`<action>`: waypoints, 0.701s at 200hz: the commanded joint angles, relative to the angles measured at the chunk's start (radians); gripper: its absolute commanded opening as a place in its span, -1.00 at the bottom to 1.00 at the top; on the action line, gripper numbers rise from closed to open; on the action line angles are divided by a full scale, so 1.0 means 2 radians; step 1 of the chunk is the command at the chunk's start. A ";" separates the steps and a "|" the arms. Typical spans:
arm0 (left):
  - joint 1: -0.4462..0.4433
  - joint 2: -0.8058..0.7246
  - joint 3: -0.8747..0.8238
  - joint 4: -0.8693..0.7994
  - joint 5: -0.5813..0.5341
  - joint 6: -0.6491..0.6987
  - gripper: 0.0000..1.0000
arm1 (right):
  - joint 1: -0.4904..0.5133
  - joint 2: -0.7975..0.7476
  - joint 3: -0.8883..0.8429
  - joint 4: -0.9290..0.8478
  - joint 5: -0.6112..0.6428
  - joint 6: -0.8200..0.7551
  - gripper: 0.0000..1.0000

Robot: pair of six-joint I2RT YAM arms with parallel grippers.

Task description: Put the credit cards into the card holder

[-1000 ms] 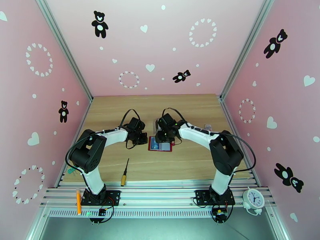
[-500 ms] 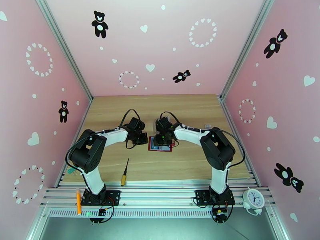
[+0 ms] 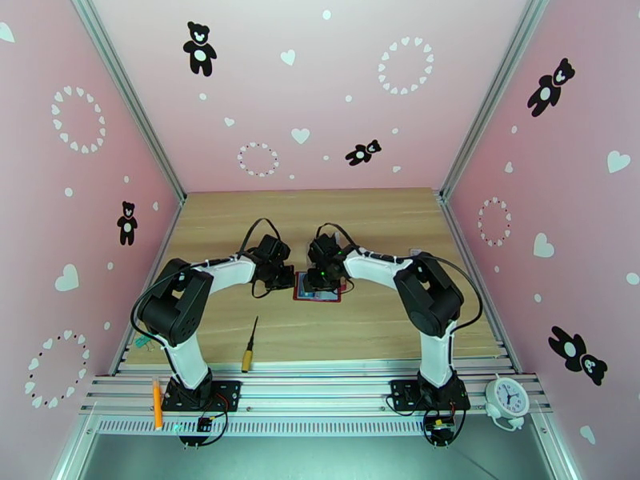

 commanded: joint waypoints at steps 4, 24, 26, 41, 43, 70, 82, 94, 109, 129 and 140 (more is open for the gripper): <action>0.003 0.007 0.004 0.005 0.008 0.000 -1.00 | 0.006 0.011 0.018 -0.003 -0.001 0.002 -0.18; 0.003 0.007 0.004 0.005 0.010 0.000 -1.00 | 0.008 0.015 0.023 -0.005 0.000 0.002 -0.18; 0.003 0.007 0.004 0.006 0.010 0.000 -1.00 | 0.008 0.015 0.024 -0.005 0.000 0.002 -0.18; 0.003 0.008 0.004 0.006 0.011 0.000 -1.00 | 0.009 0.018 0.028 -0.007 0.000 0.002 -0.18; 0.003 0.008 0.004 0.006 0.011 0.000 -1.00 | 0.009 0.018 0.029 -0.007 0.000 0.002 -0.18; 0.003 0.007 0.004 0.007 0.013 -0.001 -1.00 | 0.010 0.023 0.035 -0.009 0.000 0.001 -0.18; 0.003 0.007 0.004 0.007 0.012 -0.001 -1.00 | 0.010 0.024 0.037 -0.009 0.000 0.001 -0.18; 0.003 0.007 0.004 0.008 0.014 -0.002 -1.00 | 0.010 0.024 0.037 -0.009 0.001 0.000 -0.18; 0.003 0.008 0.004 0.008 0.015 -0.002 -1.00 | 0.010 0.027 0.039 -0.010 0.002 -0.001 -0.18; 0.003 0.008 0.004 0.007 0.012 -0.001 -1.00 | 0.010 0.024 0.044 -0.022 0.012 -0.007 -0.18; 0.003 0.006 0.004 0.006 0.009 -0.001 -1.00 | 0.010 0.017 0.043 -0.030 0.025 -0.014 -0.18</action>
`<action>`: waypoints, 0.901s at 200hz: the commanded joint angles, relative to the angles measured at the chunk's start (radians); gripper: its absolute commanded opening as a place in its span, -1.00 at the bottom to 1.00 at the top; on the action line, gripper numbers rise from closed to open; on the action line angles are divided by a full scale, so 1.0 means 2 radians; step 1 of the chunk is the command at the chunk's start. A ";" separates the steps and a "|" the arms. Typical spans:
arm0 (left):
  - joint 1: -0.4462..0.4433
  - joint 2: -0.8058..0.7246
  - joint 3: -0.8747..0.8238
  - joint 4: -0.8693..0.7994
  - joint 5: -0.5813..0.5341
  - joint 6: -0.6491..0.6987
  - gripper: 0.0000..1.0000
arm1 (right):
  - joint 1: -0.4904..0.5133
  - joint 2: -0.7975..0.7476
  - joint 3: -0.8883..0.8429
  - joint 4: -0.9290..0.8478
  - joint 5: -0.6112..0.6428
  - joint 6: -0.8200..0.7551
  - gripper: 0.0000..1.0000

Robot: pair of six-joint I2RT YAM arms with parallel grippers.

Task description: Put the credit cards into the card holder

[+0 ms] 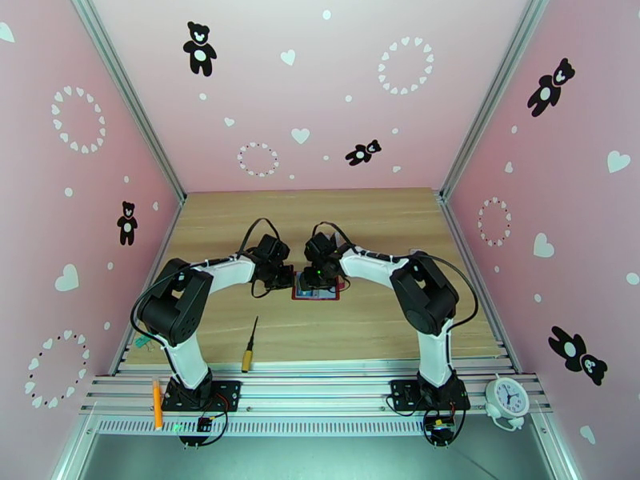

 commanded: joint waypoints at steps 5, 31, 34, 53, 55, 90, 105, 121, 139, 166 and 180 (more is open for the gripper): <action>0.001 0.005 0.003 0.005 0.007 -0.001 -1.00 | 0.005 -0.002 0.017 -0.025 0.024 -0.015 -0.18; 0.002 -0.001 0.002 0.005 -0.001 -0.002 -1.00 | 0.004 -0.019 0.017 -0.038 0.038 -0.024 -0.18; 0.002 -0.002 0.001 0.005 -0.003 -0.002 -1.00 | 0.003 -0.020 0.018 -0.039 0.038 -0.024 -0.18; 0.002 -0.007 -0.001 0.006 -0.008 -0.002 -0.97 | 0.002 -0.027 0.017 -0.042 0.038 -0.027 -0.18; 0.003 -0.007 -0.002 0.006 -0.008 -0.002 -0.96 | 0.002 -0.028 0.017 -0.042 0.038 -0.027 -0.18; 0.005 -0.017 -0.007 0.009 -0.019 -0.003 -0.86 | 0.001 -0.041 0.015 -0.046 0.041 -0.029 -0.18; 0.007 -0.021 -0.010 0.012 -0.020 -0.004 -0.75 | 0.000 -0.047 0.015 -0.047 0.041 -0.031 -0.18; 0.009 -0.027 -0.015 0.017 -0.019 -0.006 -0.67 | -0.001 -0.053 0.014 -0.050 0.043 -0.032 -0.18; 0.011 -0.032 -0.019 0.022 -0.022 -0.007 -0.63 | -0.001 -0.057 0.013 -0.051 0.044 -0.035 -0.17; 0.012 -0.040 -0.025 0.031 -0.024 -0.009 -0.59 | -0.002 -0.061 0.011 -0.051 0.043 -0.038 -0.17; 0.013 -0.046 -0.029 0.036 -0.027 -0.009 -0.57 | -0.001 -0.064 0.009 -0.050 0.043 -0.041 -0.17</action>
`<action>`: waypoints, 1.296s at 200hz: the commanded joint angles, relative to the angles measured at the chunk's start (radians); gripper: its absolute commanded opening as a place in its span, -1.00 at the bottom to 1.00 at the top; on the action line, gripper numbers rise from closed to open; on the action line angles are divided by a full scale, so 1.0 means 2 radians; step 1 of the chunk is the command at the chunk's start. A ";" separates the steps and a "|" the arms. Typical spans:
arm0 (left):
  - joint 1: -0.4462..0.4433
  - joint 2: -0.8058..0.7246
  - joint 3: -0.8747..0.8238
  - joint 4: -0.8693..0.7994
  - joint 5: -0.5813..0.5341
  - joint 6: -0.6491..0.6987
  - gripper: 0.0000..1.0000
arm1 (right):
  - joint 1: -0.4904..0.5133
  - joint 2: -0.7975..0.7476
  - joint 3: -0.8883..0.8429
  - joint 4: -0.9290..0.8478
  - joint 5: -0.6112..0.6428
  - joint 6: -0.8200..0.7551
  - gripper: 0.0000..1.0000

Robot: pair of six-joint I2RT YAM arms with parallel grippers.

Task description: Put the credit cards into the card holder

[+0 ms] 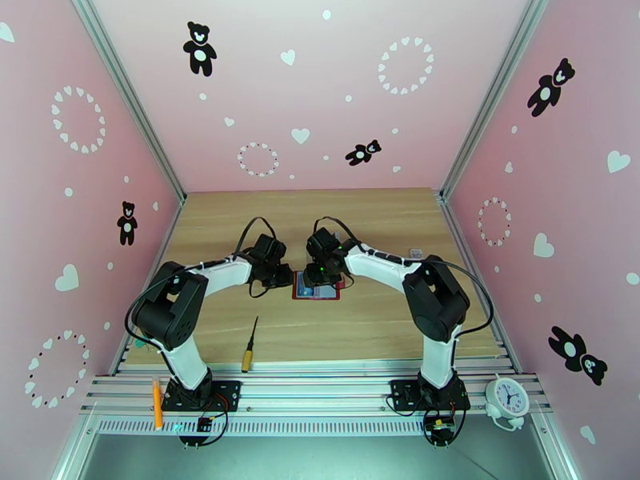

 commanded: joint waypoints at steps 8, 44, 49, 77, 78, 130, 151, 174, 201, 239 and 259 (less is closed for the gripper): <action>0.005 -0.026 -0.014 0.019 -0.013 -0.003 -0.56 | -0.001 -0.024 0.005 -0.014 0.006 -0.013 -0.17; 0.006 -0.047 -0.026 0.030 -0.022 -0.002 -0.25 | -0.004 -0.034 0.008 -0.017 0.013 -0.023 -0.16; 0.006 -0.049 -0.027 0.032 -0.023 -0.002 -0.22 | -0.005 -0.036 0.008 -0.019 0.015 -0.024 -0.16; 0.007 -0.056 -0.033 0.041 -0.024 -0.002 -0.15 | -0.009 -0.051 0.005 -0.023 0.022 -0.031 -0.16; 0.007 -0.056 -0.033 0.041 -0.025 -0.003 -0.15 | -0.009 -0.051 0.005 -0.023 0.023 -0.031 -0.16; 0.009 -0.076 -0.048 0.058 -0.029 -0.005 -0.14 | -0.024 -0.089 -0.019 -0.029 0.042 -0.044 -0.15; 0.011 -0.087 -0.056 0.068 -0.032 -0.008 -0.14 | -0.033 -0.102 -0.033 -0.033 0.048 -0.046 -0.15; 0.012 -0.091 -0.061 0.075 -0.032 -0.011 -0.15 | -0.042 -0.117 -0.051 -0.035 0.052 -0.045 -0.14; 0.012 -0.093 -0.062 0.076 -0.030 -0.011 -0.15 | -0.053 -0.130 -0.068 -0.042 0.059 -0.049 -0.13; 0.014 -0.101 -0.067 0.081 -0.031 -0.015 -0.16 | -0.070 -0.151 -0.089 -0.048 0.065 -0.052 -0.04; 0.014 -0.101 -0.067 0.080 -0.030 -0.014 -0.16 | -0.076 -0.153 -0.098 -0.051 0.068 -0.055 0.00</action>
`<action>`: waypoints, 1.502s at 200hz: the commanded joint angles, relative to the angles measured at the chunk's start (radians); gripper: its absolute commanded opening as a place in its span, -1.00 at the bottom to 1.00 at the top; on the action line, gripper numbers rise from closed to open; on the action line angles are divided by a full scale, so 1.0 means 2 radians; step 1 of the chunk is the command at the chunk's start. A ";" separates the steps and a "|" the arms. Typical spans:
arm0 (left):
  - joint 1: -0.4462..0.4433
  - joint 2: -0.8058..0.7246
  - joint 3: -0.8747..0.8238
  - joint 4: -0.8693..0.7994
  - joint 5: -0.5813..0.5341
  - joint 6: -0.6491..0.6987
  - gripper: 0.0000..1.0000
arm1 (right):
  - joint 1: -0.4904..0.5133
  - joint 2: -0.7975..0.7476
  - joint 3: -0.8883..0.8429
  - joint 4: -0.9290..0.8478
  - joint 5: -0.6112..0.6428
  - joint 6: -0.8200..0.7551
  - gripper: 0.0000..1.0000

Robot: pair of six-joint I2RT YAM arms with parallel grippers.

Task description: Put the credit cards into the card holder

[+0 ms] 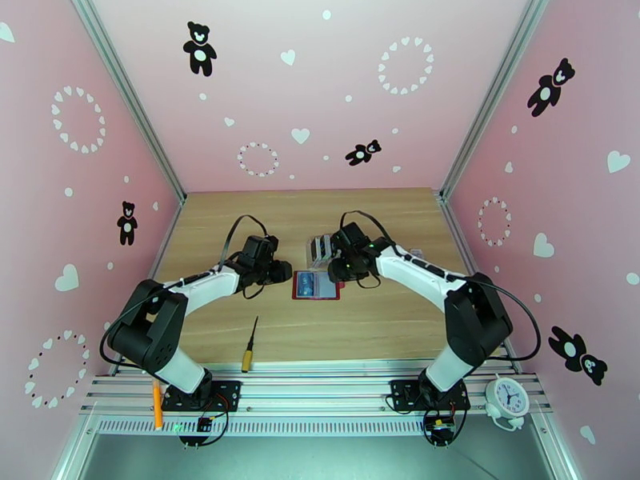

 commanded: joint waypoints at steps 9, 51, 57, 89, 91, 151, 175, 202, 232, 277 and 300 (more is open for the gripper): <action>0.004 -0.019 -0.006 0.009 -0.004 -0.005 -0.16 | -0.010 -0.021 -0.017 -0.017 0.011 -0.008 0.00; 0.004 -0.019 -0.008 0.015 0.000 -0.012 -0.16 | -0.017 -0.014 -0.036 -0.007 0.002 -0.006 0.05; 0.004 -0.018 -0.007 0.015 0.001 -0.011 -0.16 | -0.017 -0.013 -0.037 -0.005 0.000 -0.005 0.05; 0.004 -0.013 -0.005 0.014 0.004 -0.010 -0.16 | -0.017 -0.001 -0.047 0.010 -0.008 0.001 0.05; 0.004 -0.012 -0.005 0.014 0.004 -0.010 -0.16 | -0.016 -0.001 -0.047 0.011 -0.008 0.001 0.05; 0.005 -0.002 -0.001 0.013 0.010 -0.010 -0.16 | -0.016 0.022 -0.047 0.028 -0.023 0.005 0.05; 0.004 0.000 0.000 0.013 0.011 -0.010 -0.16 | -0.016 0.032 -0.045 0.034 -0.025 0.007 0.05; 0.004 0.001 0.000 0.012 0.012 -0.009 -0.16 | -0.017 0.041 -0.039 0.039 -0.027 0.007 0.05; 0.004 0.003 0.001 0.012 0.013 -0.009 -0.16 | -0.017 0.057 -0.030 0.041 -0.029 0.007 0.05; 0.004 0.002 0.002 0.011 0.014 -0.008 -0.16 | -0.016 0.075 -0.020 0.044 -0.028 0.006 0.05; 0.004 0.003 0.002 0.010 0.013 -0.008 -0.16 | -0.017 0.080 -0.018 0.047 -0.027 0.006 0.05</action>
